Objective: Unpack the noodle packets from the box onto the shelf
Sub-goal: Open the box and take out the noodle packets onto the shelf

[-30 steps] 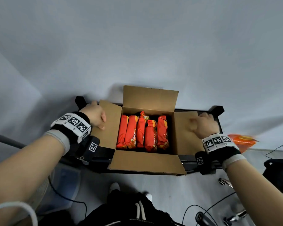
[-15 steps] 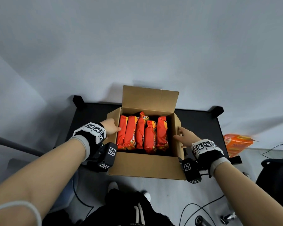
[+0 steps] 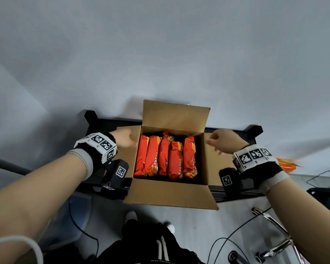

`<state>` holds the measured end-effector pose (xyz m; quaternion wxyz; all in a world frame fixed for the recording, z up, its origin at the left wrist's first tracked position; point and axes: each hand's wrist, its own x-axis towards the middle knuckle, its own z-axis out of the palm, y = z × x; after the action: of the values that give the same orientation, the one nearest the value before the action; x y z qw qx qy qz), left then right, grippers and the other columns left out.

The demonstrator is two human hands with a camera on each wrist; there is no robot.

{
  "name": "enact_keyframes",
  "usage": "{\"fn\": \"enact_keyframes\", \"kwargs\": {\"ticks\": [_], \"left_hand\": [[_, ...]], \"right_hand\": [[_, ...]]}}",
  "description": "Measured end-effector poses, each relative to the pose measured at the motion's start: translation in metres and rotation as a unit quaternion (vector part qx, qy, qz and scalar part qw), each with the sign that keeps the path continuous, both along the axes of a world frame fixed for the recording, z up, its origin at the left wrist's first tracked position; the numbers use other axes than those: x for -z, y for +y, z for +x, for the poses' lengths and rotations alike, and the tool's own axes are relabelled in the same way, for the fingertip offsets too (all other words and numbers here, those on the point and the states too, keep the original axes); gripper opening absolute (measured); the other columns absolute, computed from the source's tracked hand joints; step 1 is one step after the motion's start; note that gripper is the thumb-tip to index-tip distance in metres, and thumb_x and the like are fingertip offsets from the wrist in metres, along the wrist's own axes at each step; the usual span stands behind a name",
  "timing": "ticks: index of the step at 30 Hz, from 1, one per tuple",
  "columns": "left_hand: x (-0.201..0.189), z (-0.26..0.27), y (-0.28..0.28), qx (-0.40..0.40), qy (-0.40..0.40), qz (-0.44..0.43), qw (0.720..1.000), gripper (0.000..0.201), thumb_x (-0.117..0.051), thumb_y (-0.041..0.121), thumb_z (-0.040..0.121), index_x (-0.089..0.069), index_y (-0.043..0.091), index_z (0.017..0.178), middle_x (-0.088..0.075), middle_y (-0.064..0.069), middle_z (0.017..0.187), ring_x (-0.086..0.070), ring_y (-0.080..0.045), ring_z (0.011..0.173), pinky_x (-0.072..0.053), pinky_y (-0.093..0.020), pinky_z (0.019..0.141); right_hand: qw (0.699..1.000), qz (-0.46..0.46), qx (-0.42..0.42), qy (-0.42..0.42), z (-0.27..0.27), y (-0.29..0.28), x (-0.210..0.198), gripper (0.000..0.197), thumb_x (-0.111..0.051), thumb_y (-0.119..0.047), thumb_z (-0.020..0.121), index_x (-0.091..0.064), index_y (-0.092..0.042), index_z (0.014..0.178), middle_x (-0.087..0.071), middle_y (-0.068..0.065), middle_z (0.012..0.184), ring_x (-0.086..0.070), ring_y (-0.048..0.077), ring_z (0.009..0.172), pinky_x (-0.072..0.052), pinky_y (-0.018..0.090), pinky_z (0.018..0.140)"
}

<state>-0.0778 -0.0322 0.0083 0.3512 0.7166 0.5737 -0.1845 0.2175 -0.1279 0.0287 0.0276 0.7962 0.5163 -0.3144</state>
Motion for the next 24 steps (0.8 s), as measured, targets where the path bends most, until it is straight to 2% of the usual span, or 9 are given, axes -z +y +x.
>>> {"fn": "enact_keyframes", "kwargs": {"ticks": [3,5,6,9,12,16,19,21,24], "left_hand": [[-0.014,0.014,0.002,0.044,-0.005,0.028,0.999,0.038,-0.047,0.032,0.096,-0.049,0.007,0.124,-0.056,-0.013,0.109,-0.059,-0.021,0.081,-0.039,-0.024,0.055],[-0.014,0.019,0.005,0.049,-0.013,0.021,0.999,0.021,-0.045,0.035,0.096,-0.049,0.016,0.086,-0.05,-0.004,0.084,-0.047,-0.012,0.063,-0.034,-0.022,0.05],[-0.014,0.021,0.005,0.051,-0.014,0.02,0.998,0.025,-0.045,0.036,0.096,-0.045,0.017,0.079,-0.046,-0.003,0.08,-0.042,-0.011,0.06,-0.032,-0.022,0.049],[-0.006,0.019,0.009,0.061,-0.019,0.031,0.997,0.028,-0.046,0.037,0.095,-0.051,0.009,0.093,-0.048,-0.008,0.093,-0.047,-0.018,0.073,-0.031,-0.024,0.054],[-0.002,0.019,0.009,0.063,-0.033,0.037,0.997,0.031,-0.047,0.036,0.094,-0.054,0.01,0.108,-0.054,-0.011,0.105,-0.056,-0.027,0.1,-0.036,-0.027,0.066],[-0.001,0.026,0.007,0.046,-0.052,0.038,0.997,0.052,-0.048,0.038,0.094,-0.044,0.007,0.136,-0.048,-0.012,0.137,-0.048,-0.026,0.125,-0.039,-0.031,0.096],[-0.006,0.034,0.004,0.054,-0.09,0.036,0.994,0.051,-0.048,0.037,0.094,-0.042,0.011,0.137,-0.04,-0.012,0.145,-0.043,-0.025,0.13,-0.037,-0.033,0.105],[-0.011,0.039,0.002,0.063,-0.128,0.025,0.99,0.049,-0.048,0.033,0.094,-0.04,0.013,0.138,-0.04,-0.01,0.146,-0.043,-0.024,0.131,-0.036,-0.033,0.108],[-0.023,0.051,-0.005,0.084,-0.195,-0.011,0.977,0.062,-0.054,0.029,0.093,-0.025,0.016,0.146,-0.031,-0.007,0.153,-0.035,-0.022,0.138,-0.03,-0.028,0.107]], "right_hand": [[0.989,-0.125,0.015,0.071,-0.033,0.014,0.009,0.038,-0.053,-0.042,0.088,-0.056,-0.006,0.081,-0.071,0.011,0.086,-0.069,0.026,0.07,-0.059,0.037,0.076],[0.989,-0.149,-0.013,0.019,-0.046,0.018,0.026,0.039,-0.058,-0.047,0.083,-0.057,-0.008,0.077,-0.068,0.009,0.079,-0.067,0.026,0.073,-0.057,0.039,0.081],[0.988,-0.15,-0.022,-0.008,-0.047,0.019,0.034,0.04,-0.062,-0.048,0.08,-0.059,-0.009,0.079,-0.067,0.007,0.076,-0.068,0.026,0.076,-0.057,0.039,0.081],[0.984,-0.159,0.027,0.07,-0.044,0.02,0.05,0.034,-0.072,-0.038,0.076,-0.061,-0.006,0.079,-0.068,0.009,0.076,-0.071,0.029,0.072,-0.06,0.04,0.074],[0.981,-0.138,0.072,0.116,-0.043,0.017,0.05,0.026,-0.07,-0.022,0.082,-0.058,-0.005,0.067,-0.066,0.009,0.071,-0.066,0.023,0.06,-0.058,0.03,0.058],[0.991,-0.099,0.039,0.086,-0.04,0.013,0.054,0.036,-0.062,-0.018,0.088,-0.043,-0.011,0.057,-0.06,0.007,0.062,-0.072,0.03,0.082,-0.058,0.042,0.081],[0.985,-0.055,0.074,0.148,-0.026,0.009,0.044,0.035,-0.057,-0.012,0.09,-0.042,-0.013,0.059,-0.056,0.006,0.066,-0.067,0.026,0.073,-0.058,0.041,0.081],[0.965,-0.007,0.11,0.239,-0.013,0.007,0.022,0.027,-0.051,-0.009,0.093,-0.05,-0.016,0.067,-0.058,0.004,0.072,-0.061,0.019,0.067,-0.057,0.035,0.076],[0.9,0.074,0.137,0.406,0.007,0.001,-0.018,0.018,-0.05,-0.012,0.092,-0.053,-0.017,0.075,-0.062,-0.006,0.065,-0.061,0.009,0.059,-0.049,0.028,0.066]]}}
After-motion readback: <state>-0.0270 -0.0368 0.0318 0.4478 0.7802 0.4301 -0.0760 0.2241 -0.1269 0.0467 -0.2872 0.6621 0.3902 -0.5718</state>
